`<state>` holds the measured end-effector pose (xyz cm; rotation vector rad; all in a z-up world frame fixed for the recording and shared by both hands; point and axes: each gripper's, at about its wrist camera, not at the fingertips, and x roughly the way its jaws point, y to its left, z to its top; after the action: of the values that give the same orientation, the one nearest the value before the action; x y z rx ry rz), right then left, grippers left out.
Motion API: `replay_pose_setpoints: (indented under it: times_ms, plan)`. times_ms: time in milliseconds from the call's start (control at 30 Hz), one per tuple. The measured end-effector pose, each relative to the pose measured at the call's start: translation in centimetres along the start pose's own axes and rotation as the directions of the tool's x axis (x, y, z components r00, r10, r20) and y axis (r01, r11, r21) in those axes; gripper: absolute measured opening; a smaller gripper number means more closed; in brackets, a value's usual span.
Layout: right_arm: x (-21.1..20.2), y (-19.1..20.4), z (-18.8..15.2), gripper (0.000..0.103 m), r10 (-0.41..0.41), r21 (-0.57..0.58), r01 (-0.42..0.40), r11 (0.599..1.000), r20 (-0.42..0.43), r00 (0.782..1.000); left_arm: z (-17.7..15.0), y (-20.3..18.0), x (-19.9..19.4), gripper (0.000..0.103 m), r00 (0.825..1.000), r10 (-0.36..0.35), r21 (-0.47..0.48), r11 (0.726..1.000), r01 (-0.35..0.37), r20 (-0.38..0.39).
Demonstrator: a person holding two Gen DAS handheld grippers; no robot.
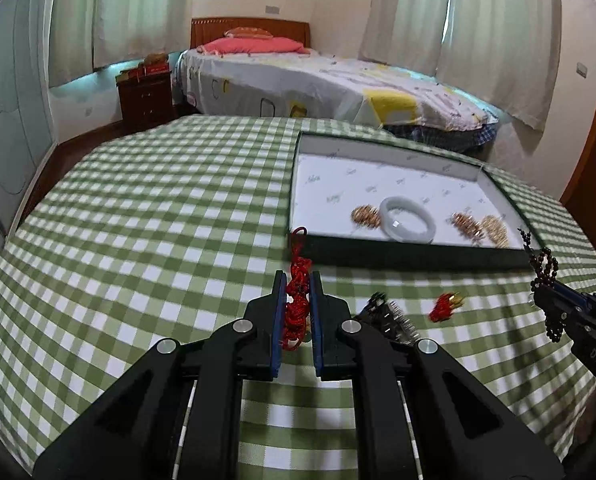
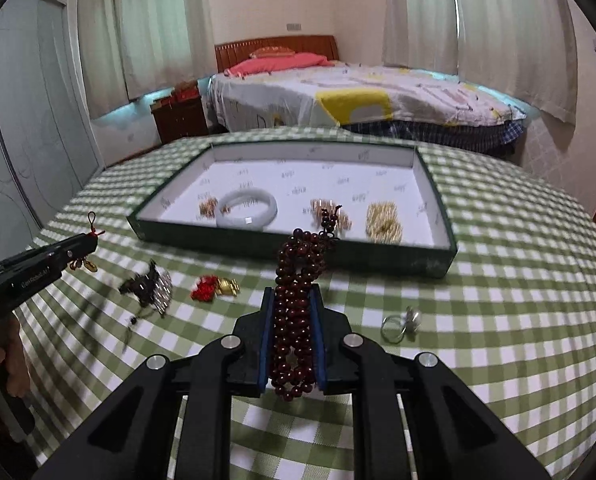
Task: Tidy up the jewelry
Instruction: 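Carry the tassel and bead bracelet into the box and open both grippers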
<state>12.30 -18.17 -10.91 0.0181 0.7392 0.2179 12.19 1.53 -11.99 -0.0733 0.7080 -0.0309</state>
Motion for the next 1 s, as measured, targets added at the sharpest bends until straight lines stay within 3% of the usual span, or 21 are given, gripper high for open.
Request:
replay_pose_setpoints:
  times_ms: [300,600,833,1000]
  plan:
    - [-2.3,-0.2,2.5,0.017,0.001,-0.002,-0.001,1.0,0.088,0.996,3.1,-1.6,-3.1,0.011,0.994,-0.056,0.012,0.998,0.055,0.092]
    - [-2.7,-1.8,6.4,0.017,-0.016,-0.005,0.017,1.0,0.175,0.984,7.8,-3.6,-2.9,0.011,0.98,-0.113,0.038,0.993,0.108,0.161]
    - [-1.2,-3.4,10.4,0.017,-0.032,-0.017,0.037,0.999,0.235,0.972,12.0,-6.0,-0.4,0.011,0.967,-0.132,0.097,0.989,0.113,0.216]
    - [1.5,-5.0,12.2,0.017,-0.04,-0.003,0.042,0.999,0.232,0.972,13.7,-7.3,3.8,0.011,0.974,-0.128,0.116,0.987,0.108,0.184]
